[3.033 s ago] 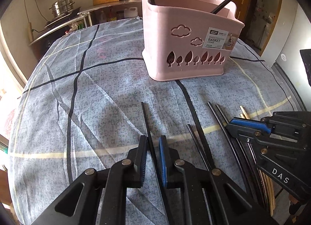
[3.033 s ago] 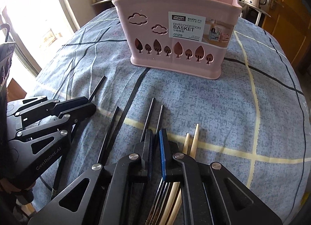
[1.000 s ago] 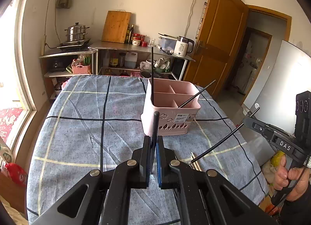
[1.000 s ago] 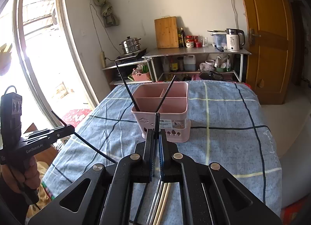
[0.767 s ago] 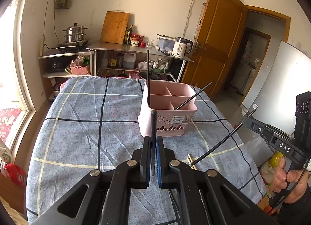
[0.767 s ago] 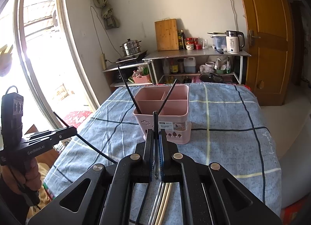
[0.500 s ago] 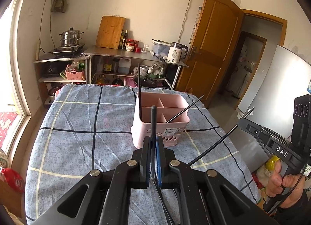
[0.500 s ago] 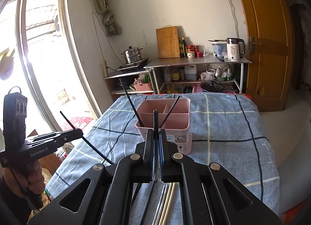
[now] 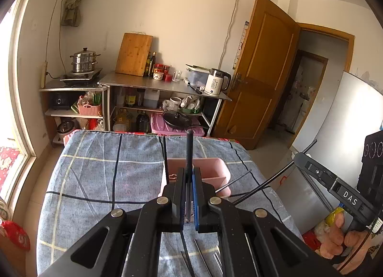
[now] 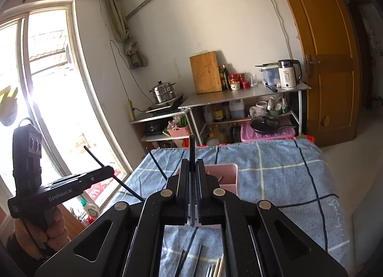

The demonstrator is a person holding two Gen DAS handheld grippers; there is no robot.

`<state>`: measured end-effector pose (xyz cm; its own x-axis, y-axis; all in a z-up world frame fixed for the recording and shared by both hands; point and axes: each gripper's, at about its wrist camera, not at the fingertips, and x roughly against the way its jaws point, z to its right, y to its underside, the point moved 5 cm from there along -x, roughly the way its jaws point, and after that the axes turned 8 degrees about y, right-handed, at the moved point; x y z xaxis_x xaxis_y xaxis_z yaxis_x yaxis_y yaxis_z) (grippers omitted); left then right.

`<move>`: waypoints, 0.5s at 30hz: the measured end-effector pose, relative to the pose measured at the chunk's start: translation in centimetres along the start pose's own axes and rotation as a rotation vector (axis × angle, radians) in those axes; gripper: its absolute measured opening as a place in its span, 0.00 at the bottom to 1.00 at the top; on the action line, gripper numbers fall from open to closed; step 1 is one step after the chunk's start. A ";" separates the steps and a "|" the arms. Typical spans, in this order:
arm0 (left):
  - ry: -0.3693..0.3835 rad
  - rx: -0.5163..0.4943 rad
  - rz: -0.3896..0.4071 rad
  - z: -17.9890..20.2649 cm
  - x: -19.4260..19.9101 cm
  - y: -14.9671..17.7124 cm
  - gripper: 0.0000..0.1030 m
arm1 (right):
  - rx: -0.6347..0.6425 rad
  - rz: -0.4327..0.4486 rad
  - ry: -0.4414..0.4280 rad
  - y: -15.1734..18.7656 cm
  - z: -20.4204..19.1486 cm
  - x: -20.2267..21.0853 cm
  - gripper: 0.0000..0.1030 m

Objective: Organize utensils
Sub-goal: 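Lift both held black chopsticks and carry them above the pink basket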

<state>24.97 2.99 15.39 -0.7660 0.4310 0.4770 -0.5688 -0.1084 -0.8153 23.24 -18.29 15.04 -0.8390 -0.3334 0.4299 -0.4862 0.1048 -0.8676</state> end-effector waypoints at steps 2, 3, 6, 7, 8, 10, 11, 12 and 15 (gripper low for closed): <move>-0.004 0.002 0.012 -0.1 -0.4 -1.2 0.04 | -0.011 0.017 -0.004 -0.9 0.0 -0.3 0.04; -0.006 0.003 0.016 -0.2 -0.7 -1.7 0.04 | -0.017 0.023 -0.008 -1.4 0.0 -0.5 0.04; -0.015 0.004 0.024 -0.4 -1.4 -2.8 0.04 | -0.028 0.039 -0.010 -2.3 0.0 -1.3 0.04; -0.017 0.004 0.024 -0.5 -1.8 -3.1 0.04 | -0.031 0.041 -0.008 -2.5 0.1 -1.6 0.04; -0.019 0.008 0.024 -0.7 -2.1 -3.3 0.04 | -0.034 0.042 -0.008 -2.6 0.2 -2.0 0.04; -0.018 0.014 0.020 -1.0 -2.9 -3.4 0.04 | -0.043 0.037 -0.004 -2.6 0.6 -2.6 0.04; -0.019 0.018 0.016 -1.2 -3.3 -3.4 0.04 | -0.045 0.030 -0.002 -2.5 0.7 -3.0 0.04; -0.019 0.021 0.010 -1.4 -3.7 -3.3 0.04 | -0.051 0.022 0.000 -2.3 0.9 -3.4 0.04; -0.020 0.038 -0.014 -2.1 -5.1 -2.6 0.04 | -0.063 0.001 0.006 -1.8 1.4 -4.5 0.04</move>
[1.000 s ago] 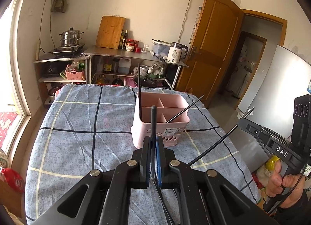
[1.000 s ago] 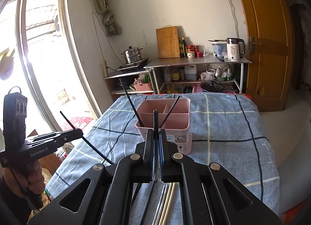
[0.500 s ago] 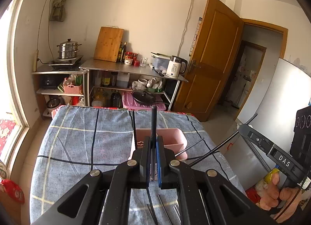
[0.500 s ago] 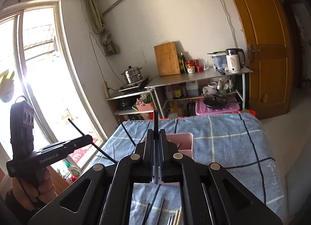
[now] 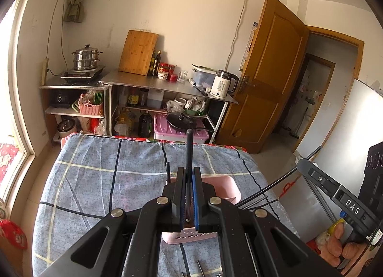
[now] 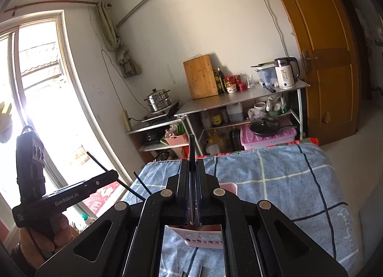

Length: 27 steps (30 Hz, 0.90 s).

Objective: Organize utensils
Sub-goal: 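Lift both held black chopsticks and carry them above the pink basket, then open the left tool into the basket while the right tool drops its chopstick in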

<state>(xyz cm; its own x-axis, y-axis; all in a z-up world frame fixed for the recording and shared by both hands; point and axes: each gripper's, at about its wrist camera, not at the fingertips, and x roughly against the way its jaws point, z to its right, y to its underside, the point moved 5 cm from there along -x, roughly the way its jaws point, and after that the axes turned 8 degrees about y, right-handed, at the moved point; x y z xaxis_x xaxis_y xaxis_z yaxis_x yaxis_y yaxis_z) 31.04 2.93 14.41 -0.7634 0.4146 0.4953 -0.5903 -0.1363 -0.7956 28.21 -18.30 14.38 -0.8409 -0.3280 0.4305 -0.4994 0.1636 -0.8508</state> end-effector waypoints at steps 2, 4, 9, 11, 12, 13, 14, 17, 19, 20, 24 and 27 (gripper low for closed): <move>-0.005 0.011 -0.018 -0.5 -0.9 0.5 0.04 | -0.006 -0.018 0.004 0.4 0.2 -0.8 0.04; -0.004 0.031 -0.036 -1.1 -1.8 1.2 0.04 | -0.009 -0.037 0.008 1.0 0.5 -1.6 0.04; -0.008 0.063 -0.076 -2.3 -3.8 2.6 0.04 | -0.010 -0.083 0.015 2.2 0.6 -3.3 0.05; -0.011 0.070 -0.091 -2.7 -4.5 3.1 0.04 | -0.009 -0.099 0.019 2.6 0.7 -3.9 0.05; -0.014 0.073 -0.098 -2.9 -4.8 3.4 0.04 | -0.009 -0.108 0.022 2.8 0.7 -4.2 0.05; -0.017 0.074 -0.104 -3.0 -5.1 3.6 0.04 | -0.008 -0.117 0.024 3.1 0.7 -4.5 0.05; -0.018 0.073 -0.113 -3.1 -5.4 3.8 0.04 | -0.006 -0.125 0.025 3.2 0.6 -4.7 0.05; -0.026 0.070 -0.134 -3.3 -6.1 4.4 0.05 | -0.001 -0.157 0.021 3.8 0.6 -5.5 0.05; -0.028 0.076 -0.137 -3.5 -6.2 4.7 0.05 | 0.005 -0.171 0.019 4.1 0.5 -5.7 0.05; -0.026 0.078 -0.139 -3.6 -6.2 4.8 0.05 | 0.007 -0.176 0.016 4.2 0.6 -5.7 0.05; -0.035 0.060 -0.135 -3.6 -5.8 5.1 0.08 | 0.009 -0.169 0.016 4.2 0.8 -5.0 0.10; -0.043 0.048 -0.123 -3.4 -5.0 5.5 0.18 | 0.012 -0.159 0.012 4.1 0.8 -4.3 0.14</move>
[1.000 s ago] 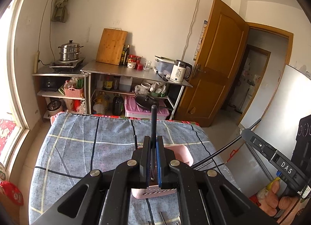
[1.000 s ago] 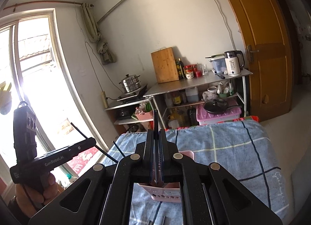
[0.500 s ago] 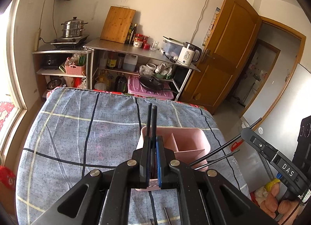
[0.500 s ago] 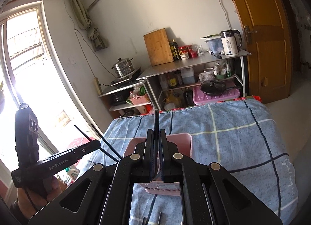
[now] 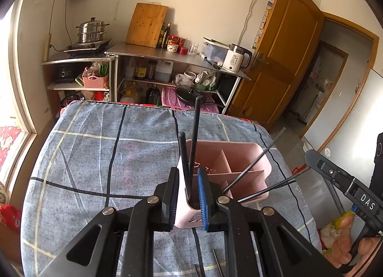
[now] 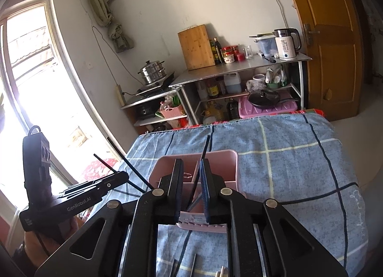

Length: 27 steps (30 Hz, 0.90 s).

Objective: Organize utensils
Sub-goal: 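Open the left tool into the basket while the right tool drops its chopstick in, then move both open tools back toward the remaining chopsticks on the cloth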

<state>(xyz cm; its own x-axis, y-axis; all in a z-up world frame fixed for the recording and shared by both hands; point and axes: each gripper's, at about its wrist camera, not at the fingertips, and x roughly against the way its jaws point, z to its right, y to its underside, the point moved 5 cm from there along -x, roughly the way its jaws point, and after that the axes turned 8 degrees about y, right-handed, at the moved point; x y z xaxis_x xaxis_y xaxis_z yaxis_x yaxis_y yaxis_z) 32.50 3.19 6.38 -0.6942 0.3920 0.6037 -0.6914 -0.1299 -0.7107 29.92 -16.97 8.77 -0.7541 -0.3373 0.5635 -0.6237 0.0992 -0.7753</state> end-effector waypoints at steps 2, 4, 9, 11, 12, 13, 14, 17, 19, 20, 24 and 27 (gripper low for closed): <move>-0.009 -0.010 0.015 0.1 0.7 0.5 0.22 | 0.009 0.008 0.001 0.2 0.0 0.6 0.15; -0.009 -0.013 0.030 0.2 1.6 1.1 0.22 | 0.017 0.018 0.002 0.5 0.0 1.4 0.15; -0.011 -0.022 0.060 0.3 3.9 3.2 0.22 | 0.035 0.042 0.009 2.0 0.4 3.7 0.16; -0.015 -0.029 0.068 0.4 4.7 4.2 0.22 | 0.037 0.053 0.018 2.9 0.5 4.6 0.16; -0.012 -0.031 0.071 0.5 5.1 4.8 0.22 | 0.038 0.058 0.016 3.4 0.6 5.1 0.16; -0.008 -0.032 0.073 0.7 5.5 5.4 0.22 | 0.040 0.059 0.017 3.8 0.7 5.4 0.16; -0.007 -0.032 0.073 0.9 5.9 6.1 0.22 | 0.043 0.060 0.019 4.4 0.8 5.8 0.16; -0.004 -0.037 0.072 1.2 6.6 8.3 0.22 | 0.058 0.055 0.020 6.2 0.8 6.8 0.16; 0.001 -0.034 0.063 1.4 6.9 9.9 0.22 | 0.062 0.041 0.016 7.5 0.8 7.2 0.16; 0.006 -0.030 0.058 1.4 7.0 10.8 0.22 | 0.062 0.030 0.012 8.2 0.8 7.4 0.16; 0.003 -0.028 0.031 1.8 7.3 14.1 0.22 | 0.073 -0.004 0.015 11.0 0.7 8.0 0.16; 0.002 -0.030 0.007 1.7 7.3 16.1 0.22 | 0.079 -0.033 0.026 12.9 0.9 8.3 0.16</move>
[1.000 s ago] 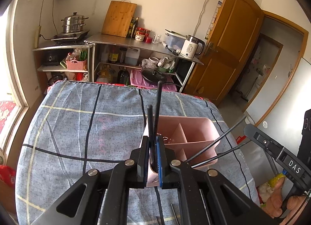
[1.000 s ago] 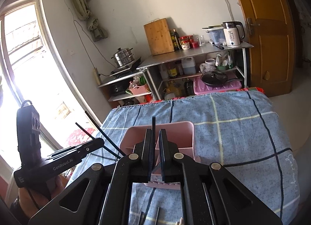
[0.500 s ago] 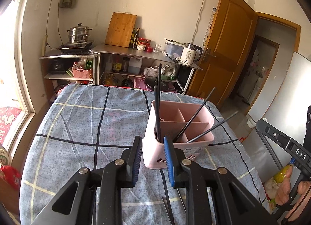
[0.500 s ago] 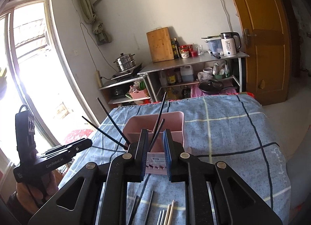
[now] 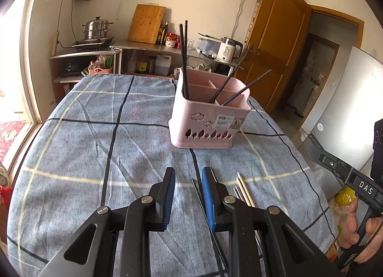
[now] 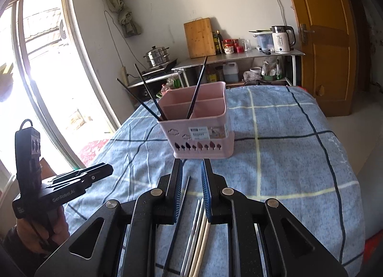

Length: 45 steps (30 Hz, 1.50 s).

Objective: Organize utensils
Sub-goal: 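Move both open tools back toward the remaining chopsticks on the cloth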

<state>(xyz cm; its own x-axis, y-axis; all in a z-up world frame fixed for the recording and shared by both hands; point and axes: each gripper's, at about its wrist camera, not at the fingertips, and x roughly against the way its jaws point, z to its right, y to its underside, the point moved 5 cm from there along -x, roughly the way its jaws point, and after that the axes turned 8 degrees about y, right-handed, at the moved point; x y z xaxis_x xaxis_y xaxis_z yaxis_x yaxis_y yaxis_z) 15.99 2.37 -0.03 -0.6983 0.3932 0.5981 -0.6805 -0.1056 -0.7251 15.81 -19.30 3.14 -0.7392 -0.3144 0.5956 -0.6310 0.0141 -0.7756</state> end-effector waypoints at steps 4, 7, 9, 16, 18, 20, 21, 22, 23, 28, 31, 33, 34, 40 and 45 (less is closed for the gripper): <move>0.004 0.011 -0.021 0.1 0.1 2.2 0.22 | -0.012 -0.035 -0.002 2.2 0.1 0.0 0.16; 0.008 0.011 -0.040 0.4 0.0 3.6 0.22 | -0.005 -0.056 0.002 3.6 0.0 -0.1 0.16; 0.011 0.009 -0.056 0.6 -0.3 4.5 0.22 | -0.004 -0.072 -0.001 4.2 -0.1 -0.2 0.16; 0.026 0.021 -0.100 1.2 -1.7 6.1 0.22 | 0.004 -0.095 -0.006 5.4 -0.3 -0.5 0.16; 0.036 0.028 -0.109 1.3 -2.2 6.2 0.22 | 0.004 -0.099 -0.007 5.6 -0.4 -0.6 0.16; 0.039 0.038 -0.122 1.3 -2.9 6.2 0.22 | 0.004 -0.103 -0.006 5.7 -0.4 -0.8 0.16; 0.041 0.046 -0.131 1.2 -3.4 6.3 0.22 | 0.004 -0.105 -0.006 5.8 -0.4 -0.8 0.16; 0.043 0.054 -0.140 1.1 -3.9 6.4 0.22 | 0.004 -0.107 -0.007 5.8 -0.5 -0.9 0.16; 0.043 0.061 -0.148 1.1 -4.3 6.5 0.22 | 0.004 -0.110 -0.008 5.9 -0.5 -1.0 0.16; 0.036 0.071 -0.186 1.0 -6.8 6.8 0.22 | 0.004 -0.127 -0.007 6.3 -0.5 -1.5 0.16; 0.041 0.081 -0.206 1.0 -8.1 7.1 0.22 | 0.002 -0.136 -0.006 6.5 -0.4 -1.8 0.16; 0.032 0.078 -0.221 1.0 -8.8 7.3 0.21 | 0.000 -0.139 -0.005 6.5 -0.3 -2.1 0.16; 0.019 0.068 -0.217 1.0 -9.0 7.2 0.16 | 0.000 -0.142 -0.005 6.4 -0.3 -2.2 0.16; -0.025 0.015 -0.230 0.9 -9.3 6.9 0.07 | -0.005 -0.165 -0.005 6.7 -0.4 -3.3 0.16; -0.049 0.016 -0.227 -0.7 -8.8 6.5 0.07 | 0.008 -0.182 -0.015 6.7 -1.1 -4.3 0.16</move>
<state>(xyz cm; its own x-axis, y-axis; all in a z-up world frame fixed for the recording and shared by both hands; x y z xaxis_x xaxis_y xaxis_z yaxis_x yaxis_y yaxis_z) 17.90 -1.12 -10.23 -0.5366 0.3639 0.7614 -0.8245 -0.0341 -0.5648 14.48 -16.84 -4.44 -0.6096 -0.3247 0.7231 -0.7519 -0.0520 -0.6572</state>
